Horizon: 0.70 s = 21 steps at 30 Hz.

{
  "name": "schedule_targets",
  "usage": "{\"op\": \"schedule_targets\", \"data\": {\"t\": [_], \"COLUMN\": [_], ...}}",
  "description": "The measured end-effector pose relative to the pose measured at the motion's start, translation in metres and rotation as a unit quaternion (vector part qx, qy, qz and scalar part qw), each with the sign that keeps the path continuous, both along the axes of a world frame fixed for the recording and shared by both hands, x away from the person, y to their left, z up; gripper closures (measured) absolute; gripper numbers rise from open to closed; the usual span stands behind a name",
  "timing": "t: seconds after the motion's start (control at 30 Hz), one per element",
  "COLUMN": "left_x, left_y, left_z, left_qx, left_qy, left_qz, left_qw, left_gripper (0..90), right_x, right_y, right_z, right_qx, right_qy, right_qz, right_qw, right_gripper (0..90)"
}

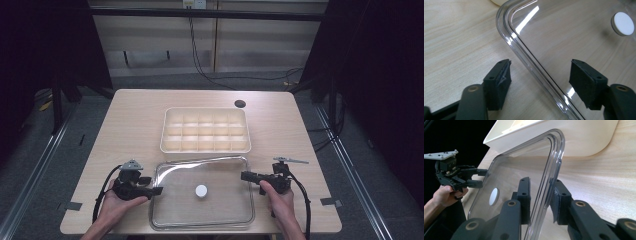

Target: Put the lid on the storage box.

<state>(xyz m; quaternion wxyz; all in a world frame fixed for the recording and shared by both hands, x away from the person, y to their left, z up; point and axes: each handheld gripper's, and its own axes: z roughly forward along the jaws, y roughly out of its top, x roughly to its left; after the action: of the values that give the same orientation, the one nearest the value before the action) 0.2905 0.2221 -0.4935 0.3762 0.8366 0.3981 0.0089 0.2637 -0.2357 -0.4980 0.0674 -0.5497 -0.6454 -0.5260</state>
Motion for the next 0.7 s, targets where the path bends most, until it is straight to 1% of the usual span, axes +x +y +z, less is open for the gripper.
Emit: {"op": "schedule_targets", "data": {"t": [0.07,0.13,0.17,0.23,0.27,0.33,0.43,0.47,0.5,0.53,0.57,0.6,0.63,0.7], "left_x": [0.0019,0.0045,0.0058,0.0072,0.0067,0.0063,0.0059,0.0059,0.0056,0.0056,0.0052,0.0051,0.0046,0.0035], "left_y": [0.0004,-0.0003,-0.0005,-0.0007,-0.0007,-0.0005,0.0007,0.0019,0.0046,0.0046,0.0053,0.0064,0.0062,0.0060], "left_z": [-0.0004,-0.0011,-0.0013,-0.0017,-0.0012,-0.0008,0.0002,0.0008,0.0033,0.0033,0.0040,0.0051,0.0058,0.0067], "left_qx": [-0.004,-0.014,-0.020,-0.027,-0.031,-0.028,-0.031,-0.035,-0.041,-0.041,-0.049,-0.050,-0.051,-0.051], "left_qy": [0.002,0.006,0.010,0.015,0.021,0.021,0.018,0.018,0.011,0.011,0.009,0.006,0.003,-0.002], "left_qz": [-0.001,0.002,0.003,0.000,0.002,0.000,-0.003,-0.001,0.000,0.000,0.003,0.001,0.003,0.004], "left_qw": [1.0000,0.9999,0.9997,0.9995,0.9993,0.9994,0.9994,0.9992,0.9991,0.9991,0.9987,0.9987,0.9987,0.9987], "left_gripper": [31.3,31.3,31.9,33.5,34.3,34.3,35.4,36.8,40.9,42.8,42.8,44.3,45.3,45.3], "right_x": [-0.0006,-0.0006,-0.0010,-0.0012,-0.0022,-0.0022,-0.0022,-0.0022,-0.0023,-0.0022,-0.0022,-0.0022,-0.0021,-0.0021], "right_y": [0.0003,0.0006,0.0022,0.0024,0.0035,0.0033,0.0031,0.0026,0.0021,0.0014,0.0014,0.0011,0.0009,0.0010], "right_z": [0.0018,0.0025,0.0036,0.0032,0.0042,0.0043,0.0043,0.0041,0.0040,0.0037,0.0037,0.0038,0.0040,0.0040], "right_qx": [-0.005,-0.009,-0.027,-0.023,-0.024,-0.022,-0.021,-0.020,-0.021,-0.021,-0.021,-0.018,-0.021,-0.021], "right_qy": [-0.007,-0.007,-0.010,-0.009,-0.011,-0.011,-0.010,-0.010,-0.008,-0.009,-0.009,-0.008,-0.011,-0.012], "right_qz": [0.002,0.004,0.007,0.009,0.011,0.012,0.012,0.012,0.009,0.008,0.008,0.007,0.006,0.004], "right_qw": [1.0000,0.9999,0.9996,0.9997,0.9996,0.9996,0.9996,0.9997,0.9997,0.9997,0.9997,0.9998,0.9997,0.9997], "right_gripper": [72.0,72.0,72.0,72.1,72.3,72.4,72.4,72.4,72.3,72.3,72.3,72.3,72.2,72.2]}}
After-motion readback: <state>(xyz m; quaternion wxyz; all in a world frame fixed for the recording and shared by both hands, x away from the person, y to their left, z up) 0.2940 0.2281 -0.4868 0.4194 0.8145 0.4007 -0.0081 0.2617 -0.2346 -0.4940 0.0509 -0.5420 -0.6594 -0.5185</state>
